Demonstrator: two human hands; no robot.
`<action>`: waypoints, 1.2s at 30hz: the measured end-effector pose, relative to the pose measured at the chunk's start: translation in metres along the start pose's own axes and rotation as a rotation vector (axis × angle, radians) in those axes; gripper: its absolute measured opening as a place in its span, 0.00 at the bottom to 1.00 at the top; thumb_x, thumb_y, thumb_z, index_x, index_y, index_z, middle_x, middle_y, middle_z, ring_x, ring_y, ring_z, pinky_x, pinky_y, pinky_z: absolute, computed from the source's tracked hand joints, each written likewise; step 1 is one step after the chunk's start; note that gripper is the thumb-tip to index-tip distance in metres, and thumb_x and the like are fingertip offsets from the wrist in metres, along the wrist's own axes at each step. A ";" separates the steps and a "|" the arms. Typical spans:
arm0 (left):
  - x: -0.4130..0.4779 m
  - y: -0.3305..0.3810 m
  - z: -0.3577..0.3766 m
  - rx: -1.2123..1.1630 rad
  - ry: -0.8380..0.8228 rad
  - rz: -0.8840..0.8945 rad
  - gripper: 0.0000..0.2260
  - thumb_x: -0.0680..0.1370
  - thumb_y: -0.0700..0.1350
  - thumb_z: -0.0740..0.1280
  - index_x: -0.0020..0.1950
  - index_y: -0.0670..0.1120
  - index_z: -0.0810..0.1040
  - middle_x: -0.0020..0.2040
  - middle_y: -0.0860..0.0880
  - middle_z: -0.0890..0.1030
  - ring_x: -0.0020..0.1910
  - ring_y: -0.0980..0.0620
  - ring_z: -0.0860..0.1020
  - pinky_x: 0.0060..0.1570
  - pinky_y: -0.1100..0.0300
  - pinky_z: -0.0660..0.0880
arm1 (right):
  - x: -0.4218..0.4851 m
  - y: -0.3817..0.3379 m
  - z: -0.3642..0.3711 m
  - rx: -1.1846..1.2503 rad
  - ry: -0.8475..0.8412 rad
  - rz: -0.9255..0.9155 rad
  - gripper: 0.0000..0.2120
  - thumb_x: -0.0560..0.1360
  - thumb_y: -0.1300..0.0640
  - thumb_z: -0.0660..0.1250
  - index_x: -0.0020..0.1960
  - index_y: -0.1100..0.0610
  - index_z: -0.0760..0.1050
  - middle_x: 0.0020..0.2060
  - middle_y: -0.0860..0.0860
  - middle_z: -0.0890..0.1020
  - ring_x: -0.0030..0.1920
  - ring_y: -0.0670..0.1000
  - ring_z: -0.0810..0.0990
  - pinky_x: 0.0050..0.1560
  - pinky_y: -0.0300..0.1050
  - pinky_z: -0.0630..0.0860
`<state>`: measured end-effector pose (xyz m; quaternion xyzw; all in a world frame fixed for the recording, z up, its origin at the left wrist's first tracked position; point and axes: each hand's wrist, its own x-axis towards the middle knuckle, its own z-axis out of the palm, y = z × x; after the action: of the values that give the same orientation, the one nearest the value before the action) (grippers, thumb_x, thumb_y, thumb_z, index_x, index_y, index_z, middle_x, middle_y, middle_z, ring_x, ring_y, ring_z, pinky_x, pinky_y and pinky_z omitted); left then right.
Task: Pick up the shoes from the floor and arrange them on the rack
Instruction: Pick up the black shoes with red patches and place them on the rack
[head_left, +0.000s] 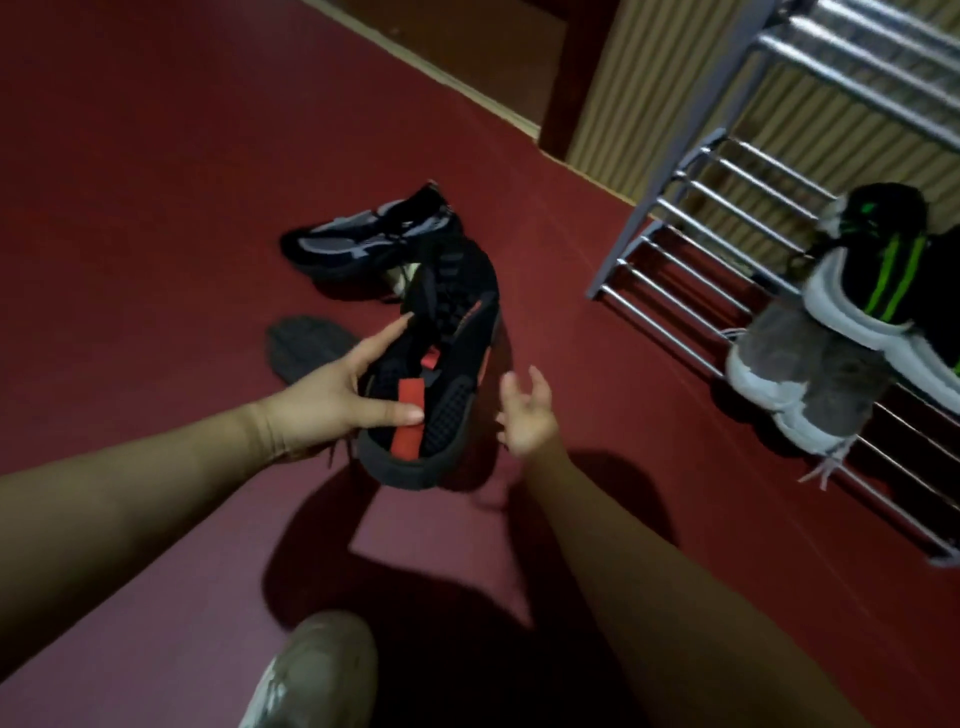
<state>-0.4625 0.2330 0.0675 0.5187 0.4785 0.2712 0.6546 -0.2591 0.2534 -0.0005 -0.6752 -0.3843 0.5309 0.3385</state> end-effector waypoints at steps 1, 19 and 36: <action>-0.008 -0.001 -0.012 0.010 0.047 0.009 0.49 0.50 0.64 0.79 0.66 0.70 0.58 0.64 0.73 0.62 0.62 0.74 0.67 0.60 0.67 0.71 | 0.000 0.006 0.013 -0.278 -0.023 -0.125 0.37 0.73 0.43 0.64 0.76 0.54 0.54 0.59 0.56 0.71 0.55 0.51 0.74 0.59 0.48 0.71; -0.036 -0.043 -0.078 -0.148 0.302 0.040 0.42 0.69 0.39 0.72 0.75 0.59 0.53 0.61 0.71 0.66 0.54 0.77 0.72 0.49 0.74 0.74 | 0.024 0.003 0.063 -0.532 -0.512 -0.194 0.44 0.69 0.47 0.73 0.75 0.42 0.49 0.63 0.54 0.70 0.61 0.53 0.73 0.63 0.47 0.71; -0.029 -0.042 -0.074 -0.111 0.381 0.028 0.42 0.71 0.32 0.69 0.77 0.56 0.52 0.65 0.62 0.68 0.55 0.73 0.72 0.49 0.74 0.74 | 0.036 0.020 0.021 -0.772 -0.242 -0.195 0.34 0.77 0.45 0.62 0.77 0.44 0.48 0.76 0.55 0.53 0.74 0.59 0.57 0.73 0.53 0.58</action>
<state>-0.5472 0.2257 0.0377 0.4278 0.5709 0.3995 0.5758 -0.2718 0.2771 -0.0388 -0.6455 -0.6544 0.3889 0.0618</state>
